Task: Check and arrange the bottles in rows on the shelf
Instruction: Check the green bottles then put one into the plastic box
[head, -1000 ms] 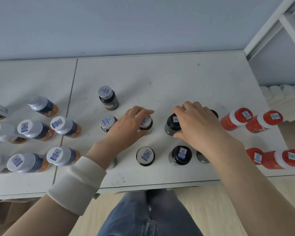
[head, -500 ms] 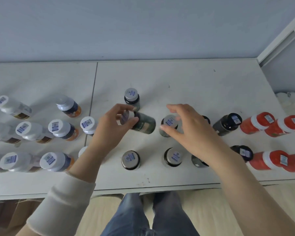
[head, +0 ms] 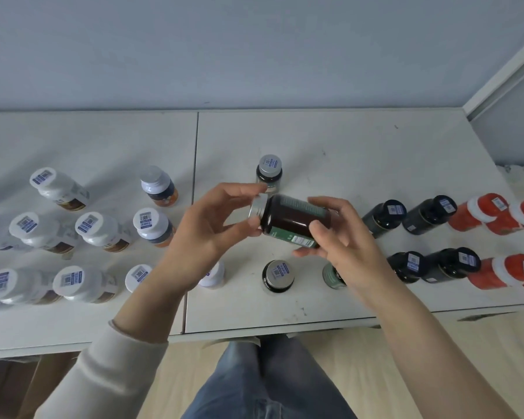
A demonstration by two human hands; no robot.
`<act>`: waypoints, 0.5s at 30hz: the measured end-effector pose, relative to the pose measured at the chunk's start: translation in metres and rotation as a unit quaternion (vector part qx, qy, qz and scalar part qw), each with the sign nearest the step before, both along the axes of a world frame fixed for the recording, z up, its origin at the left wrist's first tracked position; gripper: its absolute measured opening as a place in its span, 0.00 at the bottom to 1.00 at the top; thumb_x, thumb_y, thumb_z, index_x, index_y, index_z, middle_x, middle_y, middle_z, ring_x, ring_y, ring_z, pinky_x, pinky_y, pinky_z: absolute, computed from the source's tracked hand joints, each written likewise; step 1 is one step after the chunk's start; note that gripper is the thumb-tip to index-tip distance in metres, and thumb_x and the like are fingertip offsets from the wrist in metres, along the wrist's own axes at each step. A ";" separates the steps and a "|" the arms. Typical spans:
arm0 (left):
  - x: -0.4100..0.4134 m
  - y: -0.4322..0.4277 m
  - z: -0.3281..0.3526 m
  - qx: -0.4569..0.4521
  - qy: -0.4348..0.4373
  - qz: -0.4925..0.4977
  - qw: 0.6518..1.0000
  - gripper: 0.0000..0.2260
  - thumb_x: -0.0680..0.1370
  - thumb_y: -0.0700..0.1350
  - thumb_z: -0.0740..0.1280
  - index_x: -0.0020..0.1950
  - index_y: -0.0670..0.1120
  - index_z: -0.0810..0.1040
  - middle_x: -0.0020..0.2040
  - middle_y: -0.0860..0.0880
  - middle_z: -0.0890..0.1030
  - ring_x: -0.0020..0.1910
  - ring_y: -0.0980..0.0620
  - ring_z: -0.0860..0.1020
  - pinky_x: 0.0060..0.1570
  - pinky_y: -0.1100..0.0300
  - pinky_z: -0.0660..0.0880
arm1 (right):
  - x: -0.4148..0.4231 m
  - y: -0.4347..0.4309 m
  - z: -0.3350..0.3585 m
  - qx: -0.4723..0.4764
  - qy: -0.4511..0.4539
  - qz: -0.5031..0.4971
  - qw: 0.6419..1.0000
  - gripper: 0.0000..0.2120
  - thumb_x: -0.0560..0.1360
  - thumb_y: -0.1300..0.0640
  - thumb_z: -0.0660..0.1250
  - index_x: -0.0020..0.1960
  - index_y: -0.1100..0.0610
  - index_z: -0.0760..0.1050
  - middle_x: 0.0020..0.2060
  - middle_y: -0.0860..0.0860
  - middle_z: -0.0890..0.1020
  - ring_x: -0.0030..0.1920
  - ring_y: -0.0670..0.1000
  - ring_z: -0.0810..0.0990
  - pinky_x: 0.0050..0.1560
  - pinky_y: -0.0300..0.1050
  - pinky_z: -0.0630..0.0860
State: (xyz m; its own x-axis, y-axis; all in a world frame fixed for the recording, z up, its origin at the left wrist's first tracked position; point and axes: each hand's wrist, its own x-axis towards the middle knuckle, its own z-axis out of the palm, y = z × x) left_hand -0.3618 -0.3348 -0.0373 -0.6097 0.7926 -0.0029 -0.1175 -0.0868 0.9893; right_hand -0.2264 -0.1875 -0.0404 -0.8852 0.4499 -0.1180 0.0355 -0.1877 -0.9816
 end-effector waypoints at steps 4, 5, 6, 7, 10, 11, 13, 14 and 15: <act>0.002 -0.002 -0.004 -0.023 0.008 -0.020 0.999 0.18 0.70 0.47 0.69 0.59 0.50 0.73 0.58 0.49 0.80 0.57 0.50 0.78 0.51 0.57 0.78 | 0.004 0.000 0.007 0.059 0.040 0.025 0.997 0.19 0.68 0.68 0.66 0.55 0.53 0.69 0.54 0.49 0.77 0.53 0.43 0.78 0.50 0.33 0.75; 0.002 -0.002 -0.003 -0.020 -0.005 -0.019 1.000 0.18 0.69 0.47 0.69 0.59 0.49 0.74 0.56 0.49 0.80 0.55 0.49 0.79 0.50 0.58 0.78 | 0.004 0.000 0.007 0.056 0.042 0.022 0.997 0.21 0.68 0.68 0.66 0.57 0.53 0.68 0.55 0.50 0.76 0.54 0.43 0.78 0.50 0.33 0.75; 0.003 -0.001 -0.003 -0.011 -0.015 -0.018 1.000 0.18 0.69 0.46 0.69 0.58 0.49 0.74 0.56 0.48 0.80 0.54 0.48 0.79 0.49 0.59 0.78 | 0.004 0.001 0.007 0.044 0.039 0.013 0.998 0.22 0.68 0.67 0.66 0.58 0.52 0.67 0.55 0.52 0.75 0.52 0.42 0.78 0.49 0.33 0.76; 0.004 -0.001 -0.003 0.001 -0.022 -0.020 1.000 0.18 0.69 0.45 0.69 0.58 0.48 0.74 0.57 0.47 0.80 0.55 0.48 0.79 0.49 0.59 0.78 | 0.004 0.001 0.006 0.022 0.032 0.001 0.999 0.23 0.67 0.66 0.66 0.59 0.52 0.66 0.55 0.54 0.75 0.50 0.41 0.80 0.47 0.34 0.77; 0.006 0.001 -0.004 0.017 -0.021 -0.033 0.999 0.18 0.71 0.43 0.69 0.60 0.48 0.74 0.62 0.49 0.78 0.58 0.48 0.78 0.53 0.57 0.77 | 0.005 0.003 0.005 -0.004 0.021 -0.017 1.000 0.22 0.66 0.66 0.67 0.58 0.55 0.67 0.53 0.56 0.76 0.47 0.43 0.81 0.45 0.38 0.79; 0.007 0.002 -0.005 0.014 -0.023 -0.035 0.999 0.17 0.72 0.43 0.68 0.60 0.50 0.74 0.62 0.51 0.78 0.58 0.49 0.78 0.55 0.57 0.77 | 0.006 0.003 0.005 0.010 0.024 -0.018 0.999 0.23 0.65 0.67 0.68 0.57 0.54 0.68 0.53 0.55 0.76 0.47 0.42 0.81 0.46 0.37 0.79; 0.008 0.004 -0.009 0.017 -0.050 -0.029 0.998 0.16 0.74 0.41 0.67 0.61 0.52 0.73 0.59 0.51 0.80 0.56 0.51 0.79 0.54 0.58 0.76 | 0.006 0.001 0.007 0.050 0.040 -0.026 0.998 0.25 0.65 0.68 0.69 0.57 0.52 0.69 0.52 0.52 0.75 0.50 0.42 0.80 0.48 0.35 0.77; 0.009 0.006 -0.011 0.024 -0.071 -0.023 0.997 0.16 0.75 0.40 0.66 0.62 0.52 0.73 0.57 0.51 0.81 0.56 0.51 0.79 0.54 0.59 0.76 | 0.005 -0.001 0.009 0.074 0.042 -0.033 0.996 0.25 0.65 0.67 0.70 0.58 0.50 0.69 0.53 0.51 0.75 0.51 0.44 0.80 0.50 0.36 0.77; 0.010 0.008 -0.013 0.036 -0.102 -0.019 0.994 0.17 0.75 0.40 0.65 0.62 0.52 0.73 0.55 0.50 0.82 0.55 0.51 0.80 0.54 0.59 0.76 | 0.004 -0.004 0.011 0.106 0.041 -0.043 0.993 0.26 0.65 0.65 0.71 0.58 0.48 0.69 0.53 0.51 0.76 0.53 0.46 0.80 0.51 0.38 0.77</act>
